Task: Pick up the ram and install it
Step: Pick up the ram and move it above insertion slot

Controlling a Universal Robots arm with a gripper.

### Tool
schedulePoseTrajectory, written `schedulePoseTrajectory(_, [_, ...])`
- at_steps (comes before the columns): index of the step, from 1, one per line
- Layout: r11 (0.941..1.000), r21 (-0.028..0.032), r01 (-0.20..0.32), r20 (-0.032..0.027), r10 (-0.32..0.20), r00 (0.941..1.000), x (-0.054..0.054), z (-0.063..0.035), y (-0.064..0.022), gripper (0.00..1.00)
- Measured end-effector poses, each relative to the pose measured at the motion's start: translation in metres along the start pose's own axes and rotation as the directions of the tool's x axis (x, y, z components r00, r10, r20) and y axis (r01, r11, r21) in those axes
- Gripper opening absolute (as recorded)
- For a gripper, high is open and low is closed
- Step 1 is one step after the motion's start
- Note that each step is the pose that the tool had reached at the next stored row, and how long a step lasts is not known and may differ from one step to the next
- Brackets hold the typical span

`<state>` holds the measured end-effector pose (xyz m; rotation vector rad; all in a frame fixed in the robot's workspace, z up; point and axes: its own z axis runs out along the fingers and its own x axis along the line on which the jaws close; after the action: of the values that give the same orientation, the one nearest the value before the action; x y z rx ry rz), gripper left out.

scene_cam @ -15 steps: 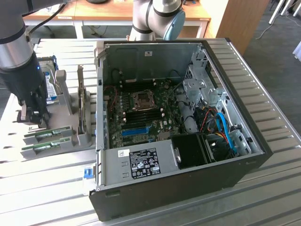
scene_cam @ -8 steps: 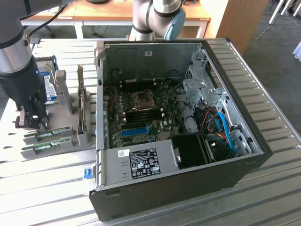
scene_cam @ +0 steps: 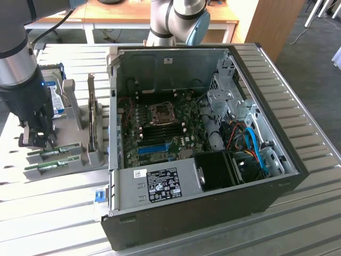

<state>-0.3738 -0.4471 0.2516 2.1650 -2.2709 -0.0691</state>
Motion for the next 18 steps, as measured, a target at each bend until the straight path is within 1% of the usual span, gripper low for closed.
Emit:
schedulePoseTrajectory(9, [1.0000,0.0040,0.000,0.0001,0.000,1.0000,0.001,0.0113,-0.0004,0.31])
schedulePoseTrajectory(13, [1.0000,0.0039,0.000,0.0000,0.000,1.0000,0.001,0.0113,-0.0004,0.31])
schedulePoseTrajectory(18, [1.0000,0.0040,0.000,0.0000,0.000,1.0000,0.005,0.0113,-0.0007,0.31])
